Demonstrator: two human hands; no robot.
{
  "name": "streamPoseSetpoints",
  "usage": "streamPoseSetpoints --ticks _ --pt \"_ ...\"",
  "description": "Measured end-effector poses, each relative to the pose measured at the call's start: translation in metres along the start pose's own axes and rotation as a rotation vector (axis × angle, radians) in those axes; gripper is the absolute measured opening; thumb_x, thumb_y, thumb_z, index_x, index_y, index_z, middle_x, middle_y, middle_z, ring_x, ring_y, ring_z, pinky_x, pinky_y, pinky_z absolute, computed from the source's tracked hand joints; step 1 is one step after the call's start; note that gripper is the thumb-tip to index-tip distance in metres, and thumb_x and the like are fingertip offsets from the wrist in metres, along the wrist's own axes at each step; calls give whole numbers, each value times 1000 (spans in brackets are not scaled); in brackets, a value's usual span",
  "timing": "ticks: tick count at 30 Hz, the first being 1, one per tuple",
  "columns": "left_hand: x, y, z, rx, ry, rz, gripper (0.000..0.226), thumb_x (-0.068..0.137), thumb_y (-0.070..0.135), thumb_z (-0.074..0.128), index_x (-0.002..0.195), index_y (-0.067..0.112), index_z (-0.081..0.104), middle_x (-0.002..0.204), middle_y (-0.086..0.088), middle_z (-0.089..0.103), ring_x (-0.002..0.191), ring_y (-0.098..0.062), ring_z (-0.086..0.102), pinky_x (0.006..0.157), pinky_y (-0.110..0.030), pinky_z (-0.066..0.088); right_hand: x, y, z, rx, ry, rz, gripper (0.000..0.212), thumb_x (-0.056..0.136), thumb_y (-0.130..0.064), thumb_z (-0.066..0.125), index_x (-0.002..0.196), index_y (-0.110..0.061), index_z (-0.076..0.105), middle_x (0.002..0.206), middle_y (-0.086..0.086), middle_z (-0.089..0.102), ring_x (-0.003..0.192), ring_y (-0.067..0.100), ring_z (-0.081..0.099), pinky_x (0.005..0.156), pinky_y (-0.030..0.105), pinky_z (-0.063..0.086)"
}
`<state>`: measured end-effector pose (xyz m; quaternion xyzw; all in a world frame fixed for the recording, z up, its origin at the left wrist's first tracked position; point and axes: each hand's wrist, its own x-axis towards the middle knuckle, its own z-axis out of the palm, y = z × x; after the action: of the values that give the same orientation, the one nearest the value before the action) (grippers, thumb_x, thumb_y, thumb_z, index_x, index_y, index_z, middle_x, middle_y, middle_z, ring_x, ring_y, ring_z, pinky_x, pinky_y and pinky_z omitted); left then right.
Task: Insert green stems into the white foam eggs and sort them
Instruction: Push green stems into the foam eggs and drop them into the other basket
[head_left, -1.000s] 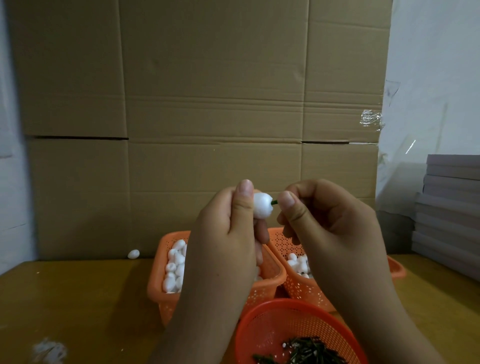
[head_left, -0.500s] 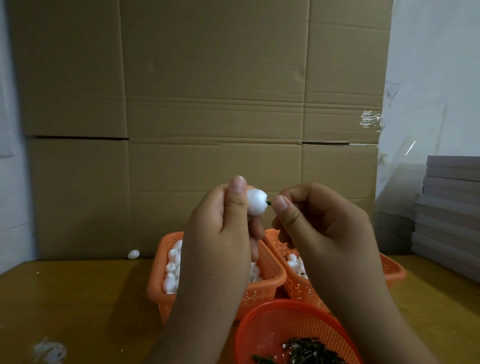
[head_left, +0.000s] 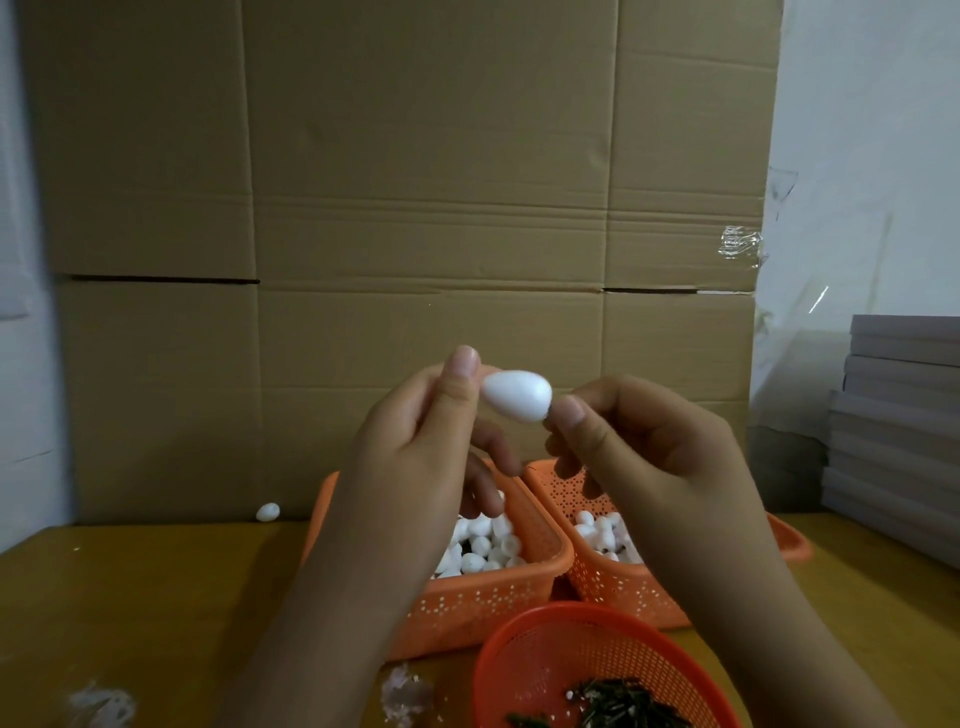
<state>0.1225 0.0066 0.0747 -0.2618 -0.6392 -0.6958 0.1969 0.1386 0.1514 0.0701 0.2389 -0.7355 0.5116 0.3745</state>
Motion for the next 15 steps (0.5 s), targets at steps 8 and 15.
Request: streamPoseSetpoints --ticks 8,15 --pt "4 1 -14 23 67 63 31 93 49 48 88 28 71 63 1 65 48 -10 56 46 -17 44 3 1 -6 233 -1 156 44 82 -42 51 55 -7 56 49 1 51 45 7 46 47 16 41" --pt "0 1 -18 161 -271 96 34 69 58 66 101 46 67 106 16 69 89 -4 69 65 -19 53 2 -1 -6 250 6 188 46 85 -42 51 46 -17 51 42 2 41 41 11 37 43 16 35"
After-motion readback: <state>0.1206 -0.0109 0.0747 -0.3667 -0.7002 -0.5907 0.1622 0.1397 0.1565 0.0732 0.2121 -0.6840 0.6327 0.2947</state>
